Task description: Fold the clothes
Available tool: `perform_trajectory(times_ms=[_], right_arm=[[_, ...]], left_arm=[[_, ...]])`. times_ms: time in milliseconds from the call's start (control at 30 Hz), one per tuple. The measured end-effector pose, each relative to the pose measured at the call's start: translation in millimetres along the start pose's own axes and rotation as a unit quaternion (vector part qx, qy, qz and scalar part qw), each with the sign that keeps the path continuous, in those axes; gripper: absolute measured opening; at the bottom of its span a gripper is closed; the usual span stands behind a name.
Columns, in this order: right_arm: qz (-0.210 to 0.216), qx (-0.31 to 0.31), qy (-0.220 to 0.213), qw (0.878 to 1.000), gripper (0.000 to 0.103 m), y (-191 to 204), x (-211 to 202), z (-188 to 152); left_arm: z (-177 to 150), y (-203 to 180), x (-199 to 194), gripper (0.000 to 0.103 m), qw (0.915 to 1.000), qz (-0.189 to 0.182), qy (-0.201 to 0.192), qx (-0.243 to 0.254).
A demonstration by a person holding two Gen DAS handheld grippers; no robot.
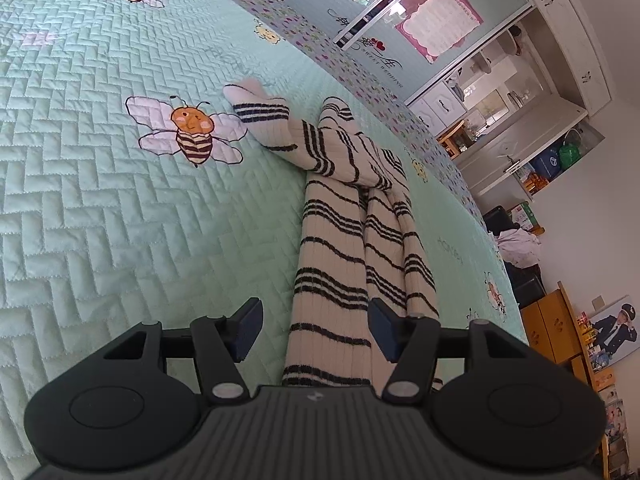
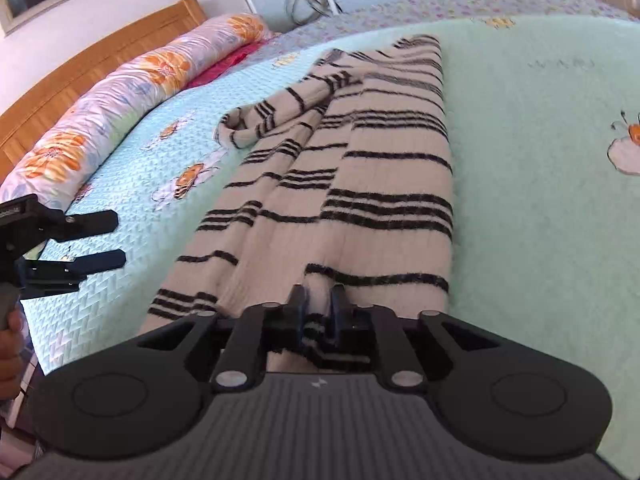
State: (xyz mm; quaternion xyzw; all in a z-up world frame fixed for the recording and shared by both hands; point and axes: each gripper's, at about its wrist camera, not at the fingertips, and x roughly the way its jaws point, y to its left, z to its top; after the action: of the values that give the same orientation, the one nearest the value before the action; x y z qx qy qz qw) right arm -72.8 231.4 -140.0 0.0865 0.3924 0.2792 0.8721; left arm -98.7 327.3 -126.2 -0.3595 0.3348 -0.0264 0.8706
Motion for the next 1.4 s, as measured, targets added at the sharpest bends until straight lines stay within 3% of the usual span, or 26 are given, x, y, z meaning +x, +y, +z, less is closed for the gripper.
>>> perform_trajectory(times_ms=[67, 267, 400, 567, 700, 733, 867, 967, 1067, 1200, 1400], right_arm=[[0.002, -0.016, -0.013, 1.000, 0.029, 4.2, -12.7, 0.9], [0.064, -0.050, -0.058, 0.995, 0.029, 11.7, -57.6, -9.8], [0.089, -0.051, -0.004, 0.995, 0.029, 9.2, -30.9, -32.8], [0.100, -0.058, -0.014, 0.993, 0.029, 4.4, -18.7, -45.7], [0.126, -0.028, -0.028, 0.991, 0.030, -10.4, -34.4, -39.6], [0.131, -0.018, -0.031, 0.991, 0.031, -16.6, -40.3, -38.3], [0.148, 0.032, -0.052, 0.987, 0.031, -44.3, -63.5, -30.7], [0.129, 0.076, -0.082, 0.985, 0.035, -68.4, -65.7, -9.5], [0.091, 0.109, -0.108, 0.984, 0.053, -88.7, -51.3, 22.0], [0.087, 0.149, -0.134, 0.976, 0.053, -112.6, -7.6, 69.0], [0.087, 0.154, -0.153, 0.972, 0.053, -135.7, 67.7, 137.1]], left_arm=[[-6.0, -0.3, 0.3, 0.061, 1.0000, -0.003, 0.008, 0.000], [-22.7, -25.2, 6.4, 0.061, 0.9970, -0.055, 0.038, 0.039], [-31.9, -56.7, 27.7, 0.061, 0.9923, -0.083, 0.062, 0.067], [-42.4, -98.8, 73.8, 0.061, 0.9820, -0.115, 0.103, 0.109], [-51.1, -102.3, 123.7, 0.061, 0.9799, -0.084, 0.132, 0.124], [-52.6, -98.3, 129.9, 0.055, 0.9799, -0.079, 0.134, 0.125], [-52.2, -85.1, 135.3, 0.053, 0.9803, -0.093, 0.130, 0.116], [-46.3, -81.0, 132.1, 0.053, 0.9804, -0.104, 0.135, 0.098], [-37.5, -81.8, 125.6, 0.054, 0.9825, -0.118, 0.124, 0.074], [-14.1, -92.3, 120.9, 0.058, 0.9871, -0.133, 0.066, 0.059], [21.4, -94.9, 163.0, 0.070, 0.9913, -0.106, -0.028, 0.072]])
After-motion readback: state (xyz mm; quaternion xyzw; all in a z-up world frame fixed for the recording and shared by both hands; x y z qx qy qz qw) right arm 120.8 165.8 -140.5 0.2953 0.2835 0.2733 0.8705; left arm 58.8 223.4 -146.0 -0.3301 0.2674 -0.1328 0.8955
